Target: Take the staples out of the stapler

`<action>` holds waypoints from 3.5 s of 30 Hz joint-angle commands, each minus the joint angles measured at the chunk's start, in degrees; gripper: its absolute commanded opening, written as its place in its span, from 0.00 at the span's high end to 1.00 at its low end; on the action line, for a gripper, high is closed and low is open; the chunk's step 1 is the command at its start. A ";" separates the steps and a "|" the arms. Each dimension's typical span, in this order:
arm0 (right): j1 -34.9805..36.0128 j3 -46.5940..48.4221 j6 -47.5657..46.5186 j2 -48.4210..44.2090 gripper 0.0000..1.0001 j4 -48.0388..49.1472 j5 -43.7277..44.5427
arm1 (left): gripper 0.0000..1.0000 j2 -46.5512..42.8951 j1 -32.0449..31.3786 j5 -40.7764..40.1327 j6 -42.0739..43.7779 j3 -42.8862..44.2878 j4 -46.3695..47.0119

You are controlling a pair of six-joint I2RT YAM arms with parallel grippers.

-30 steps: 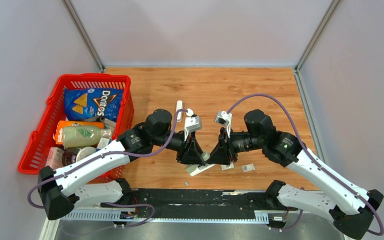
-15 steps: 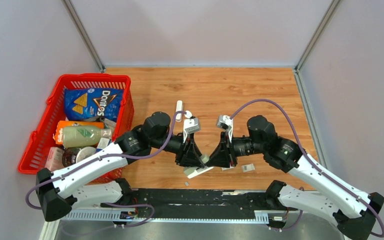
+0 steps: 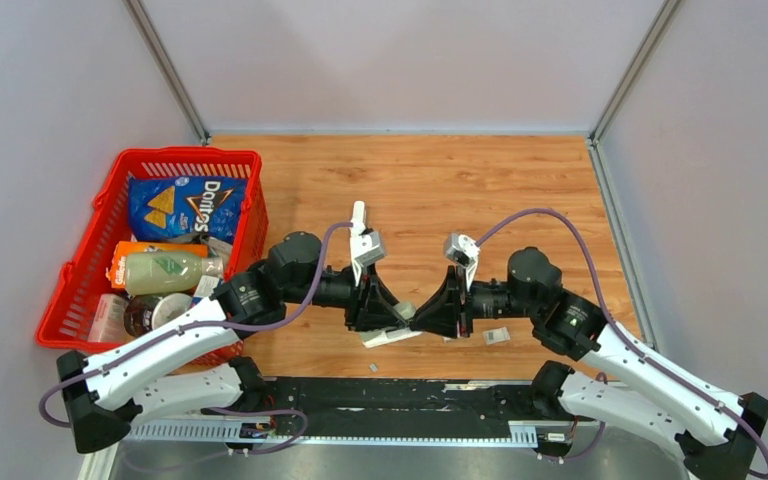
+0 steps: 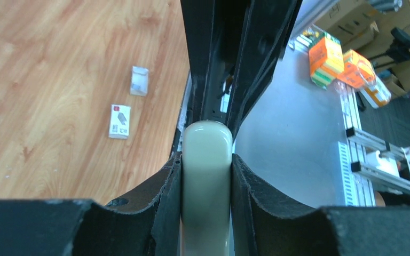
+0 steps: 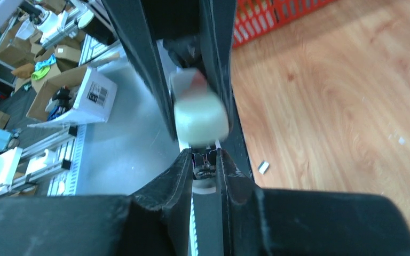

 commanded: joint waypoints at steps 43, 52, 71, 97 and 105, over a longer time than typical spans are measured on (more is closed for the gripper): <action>6.28 11.35 5.56 10.86 1.00 -3.72 38.45 | 1.00 -3.77 1.94 -25.06 -2.54 -3.45 8.93; 7.33 8.20 6.35 18.34 1.00 6.47 37.75 | 1.00 -2.72 2.02 -29.18 -5.52 -4.42 8.40; 10.85 -9.55 14.34 24.40 1.00 32.31 30.46 | 1.00 4.14 1.94 -41.84 -11.06 -4.86 4.45; 11.64 -16.33 17.78 40.32 1.00 66.96 20.25 | 1.00 13.28 3.61 -43.60 -14.23 -2.31 1.45; 11.64 -15.63 17.07 39.87 1.00 66.52 19.55 | 1.00 14.68 4.31 -43.60 -14.32 -2.49 1.98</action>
